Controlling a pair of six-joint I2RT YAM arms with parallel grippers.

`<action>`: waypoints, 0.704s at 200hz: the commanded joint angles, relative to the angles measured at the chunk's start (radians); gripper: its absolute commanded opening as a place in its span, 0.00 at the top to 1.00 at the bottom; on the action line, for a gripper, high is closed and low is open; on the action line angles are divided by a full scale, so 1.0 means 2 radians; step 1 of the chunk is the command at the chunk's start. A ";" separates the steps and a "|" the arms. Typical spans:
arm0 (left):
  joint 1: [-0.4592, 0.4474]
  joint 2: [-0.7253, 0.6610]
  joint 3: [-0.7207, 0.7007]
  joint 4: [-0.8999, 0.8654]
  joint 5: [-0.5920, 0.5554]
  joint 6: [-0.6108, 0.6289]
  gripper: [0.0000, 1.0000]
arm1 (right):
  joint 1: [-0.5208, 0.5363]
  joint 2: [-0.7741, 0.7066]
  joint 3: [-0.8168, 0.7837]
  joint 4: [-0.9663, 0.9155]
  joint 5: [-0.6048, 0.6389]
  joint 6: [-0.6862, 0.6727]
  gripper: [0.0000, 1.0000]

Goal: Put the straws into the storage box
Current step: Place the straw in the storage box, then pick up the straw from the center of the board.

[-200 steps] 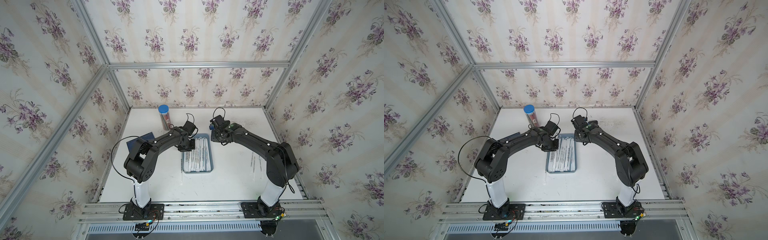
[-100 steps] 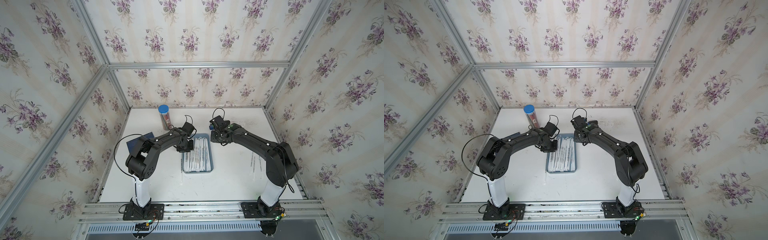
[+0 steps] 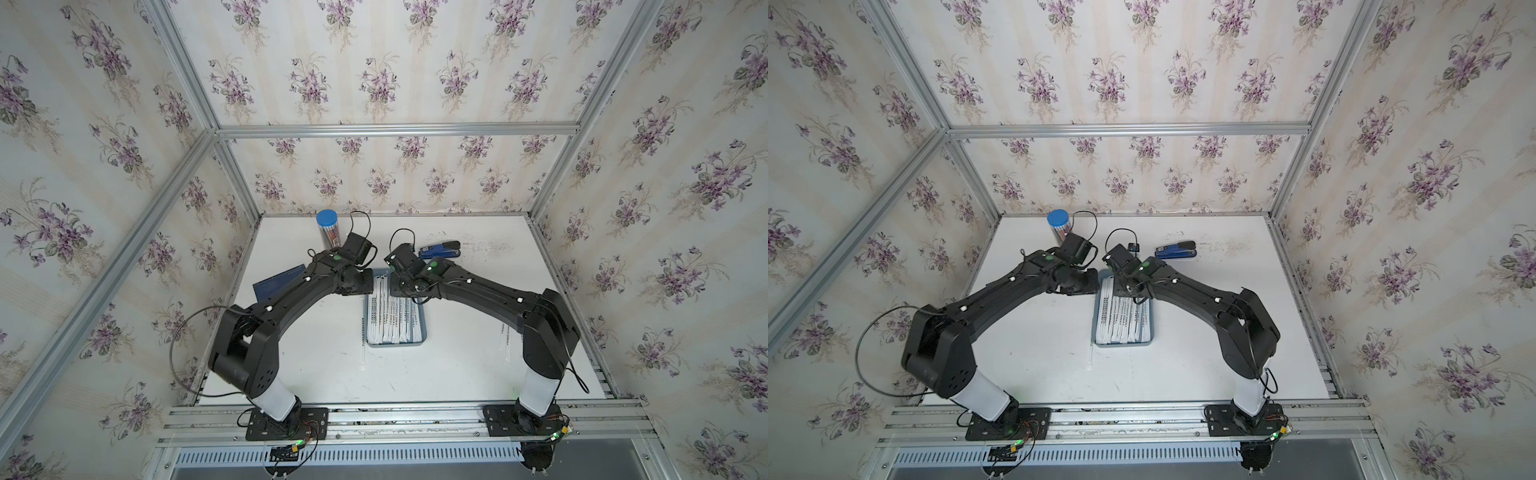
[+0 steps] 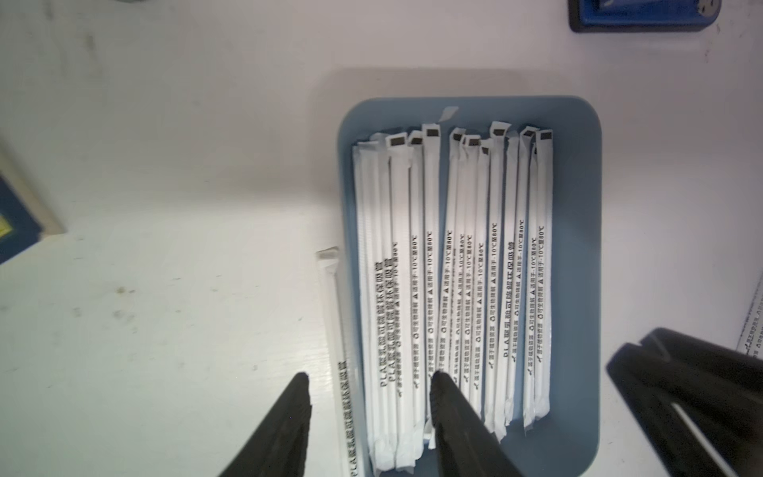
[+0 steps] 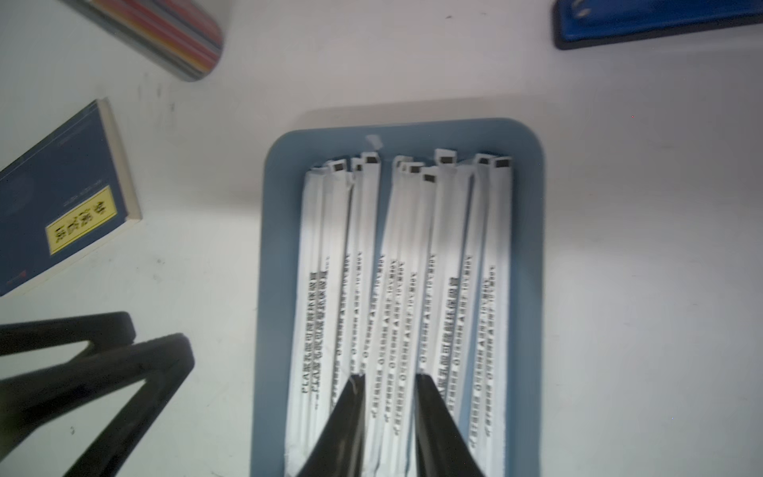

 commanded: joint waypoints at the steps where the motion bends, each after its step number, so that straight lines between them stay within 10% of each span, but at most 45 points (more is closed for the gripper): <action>1: 0.044 -0.055 -0.038 -0.047 -0.035 0.018 0.41 | 0.042 0.026 0.019 0.005 -0.019 0.031 0.75; 141: 0.226 -0.176 -0.138 -0.039 0.015 0.041 0.29 | 0.095 0.239 0.217 -0.124 -0.046 0.018 0.73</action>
